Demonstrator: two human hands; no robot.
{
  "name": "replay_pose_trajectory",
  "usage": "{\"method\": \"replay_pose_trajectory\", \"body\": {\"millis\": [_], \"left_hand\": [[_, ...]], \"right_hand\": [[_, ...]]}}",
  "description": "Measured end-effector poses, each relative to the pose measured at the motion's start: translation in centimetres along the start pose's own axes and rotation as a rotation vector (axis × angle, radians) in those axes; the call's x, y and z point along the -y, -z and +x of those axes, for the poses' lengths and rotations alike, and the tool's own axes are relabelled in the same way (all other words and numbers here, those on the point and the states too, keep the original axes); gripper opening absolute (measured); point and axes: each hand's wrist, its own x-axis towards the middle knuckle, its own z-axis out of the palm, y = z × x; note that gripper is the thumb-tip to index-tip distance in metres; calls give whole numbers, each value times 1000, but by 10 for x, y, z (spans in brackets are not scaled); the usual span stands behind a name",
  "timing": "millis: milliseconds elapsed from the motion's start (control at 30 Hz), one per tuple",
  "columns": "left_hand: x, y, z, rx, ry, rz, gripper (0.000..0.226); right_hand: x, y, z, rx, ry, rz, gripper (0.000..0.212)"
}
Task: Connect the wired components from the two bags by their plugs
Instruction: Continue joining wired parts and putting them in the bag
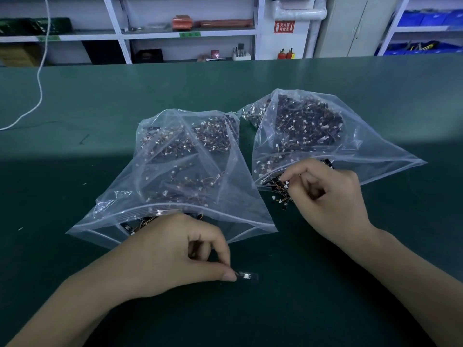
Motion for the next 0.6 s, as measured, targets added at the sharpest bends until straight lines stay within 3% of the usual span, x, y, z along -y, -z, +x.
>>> {"method": "replay_pose_trajectory", "body": {"millis": [133, 267, 333, 467, 600], "left_hand": [[0, -10, 2, -197, -151, -169, 27], [-4, -26, 10, -415, -297, -148, 14], [-5, -30, 13, -505, -342, -101, 14], [-6, -31, 16, -643, -390, -17, 18], [-6, -32, 17, -682, -409, 33, 18]], "right_hand": [[13, 2, -3, 38, 107, 152, 16], [26, 0, -10, 260, 162, 273, 44], [29, -3, -10, 316, 191, 256, 47], [28, -6, -12, 301, 194, 257, 37], [28, -9, -14, 296, 192, 247, 24]]}}
